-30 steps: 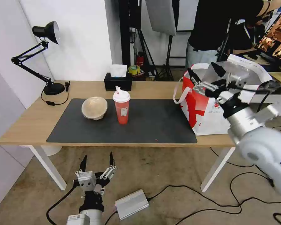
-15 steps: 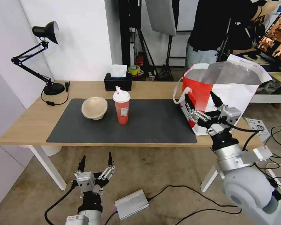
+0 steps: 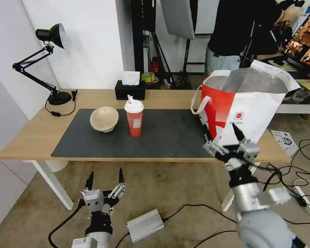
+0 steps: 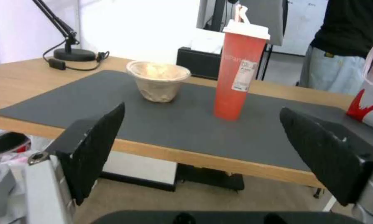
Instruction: Pick up the trash from the table and place it into the takeout bag.
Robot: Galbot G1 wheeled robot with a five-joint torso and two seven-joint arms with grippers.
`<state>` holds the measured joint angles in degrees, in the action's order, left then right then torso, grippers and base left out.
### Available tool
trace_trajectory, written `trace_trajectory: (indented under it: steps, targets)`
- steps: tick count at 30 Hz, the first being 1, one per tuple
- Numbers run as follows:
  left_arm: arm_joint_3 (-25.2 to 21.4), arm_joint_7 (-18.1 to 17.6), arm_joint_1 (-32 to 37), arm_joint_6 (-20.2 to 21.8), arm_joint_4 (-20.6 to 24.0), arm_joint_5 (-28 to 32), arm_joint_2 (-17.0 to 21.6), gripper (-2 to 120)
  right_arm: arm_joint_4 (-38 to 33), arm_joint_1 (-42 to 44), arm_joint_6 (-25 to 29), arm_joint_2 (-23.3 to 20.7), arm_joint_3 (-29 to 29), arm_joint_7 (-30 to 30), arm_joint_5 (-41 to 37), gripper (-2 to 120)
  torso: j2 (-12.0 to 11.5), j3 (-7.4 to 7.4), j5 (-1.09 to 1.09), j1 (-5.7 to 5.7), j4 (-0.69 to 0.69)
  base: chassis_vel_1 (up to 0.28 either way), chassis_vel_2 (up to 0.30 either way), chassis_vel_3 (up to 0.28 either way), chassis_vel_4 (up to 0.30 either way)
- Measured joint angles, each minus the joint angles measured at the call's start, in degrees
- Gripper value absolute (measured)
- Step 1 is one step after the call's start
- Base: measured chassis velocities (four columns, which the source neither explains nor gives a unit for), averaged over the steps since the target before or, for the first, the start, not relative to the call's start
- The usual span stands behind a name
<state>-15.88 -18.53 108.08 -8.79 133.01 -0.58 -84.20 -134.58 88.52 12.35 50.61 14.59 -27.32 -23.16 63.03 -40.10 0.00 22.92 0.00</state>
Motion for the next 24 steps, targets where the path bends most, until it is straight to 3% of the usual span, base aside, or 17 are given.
trace_trajectory:
  steps: [24]
  targets:
    - [0.2,0.0,0.8,-1.1,0.1,-0.6,0.0,100,2.5,11.1,-0.4,4.5,-1.6,-2.2,10.0,100,0.0,0.00,0.00,0.00,0.00,0.000,0.000,0.000,0.000]
